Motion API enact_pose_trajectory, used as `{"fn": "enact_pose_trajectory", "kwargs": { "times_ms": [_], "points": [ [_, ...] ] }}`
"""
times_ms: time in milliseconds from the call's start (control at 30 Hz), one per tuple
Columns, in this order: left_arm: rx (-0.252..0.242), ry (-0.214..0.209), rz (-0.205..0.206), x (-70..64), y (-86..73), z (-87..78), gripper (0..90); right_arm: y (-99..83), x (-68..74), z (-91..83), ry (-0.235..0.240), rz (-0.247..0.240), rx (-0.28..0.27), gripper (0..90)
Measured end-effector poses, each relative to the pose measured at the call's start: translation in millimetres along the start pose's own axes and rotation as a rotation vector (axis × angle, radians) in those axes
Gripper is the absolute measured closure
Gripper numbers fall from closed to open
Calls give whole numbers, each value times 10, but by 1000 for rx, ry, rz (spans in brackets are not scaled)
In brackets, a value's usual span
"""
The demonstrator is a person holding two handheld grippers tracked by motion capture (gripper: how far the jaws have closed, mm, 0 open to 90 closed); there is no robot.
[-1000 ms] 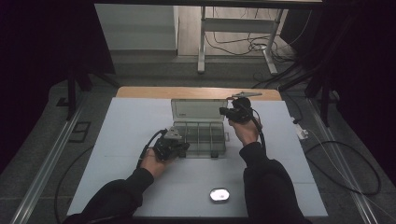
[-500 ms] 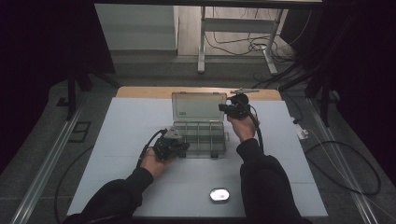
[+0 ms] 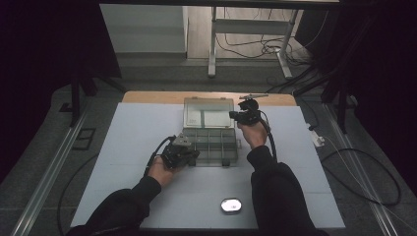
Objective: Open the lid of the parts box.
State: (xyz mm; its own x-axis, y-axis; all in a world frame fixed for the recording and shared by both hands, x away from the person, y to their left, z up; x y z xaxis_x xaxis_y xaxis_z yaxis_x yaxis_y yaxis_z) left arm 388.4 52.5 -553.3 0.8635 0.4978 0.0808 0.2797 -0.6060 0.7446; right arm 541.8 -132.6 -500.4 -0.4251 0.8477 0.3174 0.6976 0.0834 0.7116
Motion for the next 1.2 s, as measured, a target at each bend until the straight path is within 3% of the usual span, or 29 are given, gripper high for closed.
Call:
{"fn": "enact_pose_trajectory", "kwargs": {
  "times_ms": [167,333,567,900,1200],
  "points": [
    [-28,4,-17,15,23,-59,871,-64,74,-137,29,-32,12,830],
    [-14,12,-21,31,26,-128,791,-174,94,-305,35,-59,25,752],
    [9,12,-18,44,-1,-234,671,-309,118,-517,49,-66,38,644],
    [1,21,-44,71,-38,-416,519,-504,204,-740,58,-97,59,525],
    [4,21,-61,81,-120,-561,381,-665,229,-940,61,-96,65,426]
  ]
}}
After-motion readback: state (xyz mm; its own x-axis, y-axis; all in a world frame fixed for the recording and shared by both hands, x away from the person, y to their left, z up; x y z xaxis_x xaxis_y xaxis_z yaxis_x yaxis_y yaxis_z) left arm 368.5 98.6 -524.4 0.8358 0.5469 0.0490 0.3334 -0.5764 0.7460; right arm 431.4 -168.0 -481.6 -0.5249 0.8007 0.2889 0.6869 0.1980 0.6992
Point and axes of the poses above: each handheld gripper's, and its own axes: z roughly forward along the jaws, y roughly out of its top, x roughly to its left, the point moved 7 cm from there along z, roughly forward along the jaws, and after that the axes turned 14 degrees about z, right-handed, at the moved point
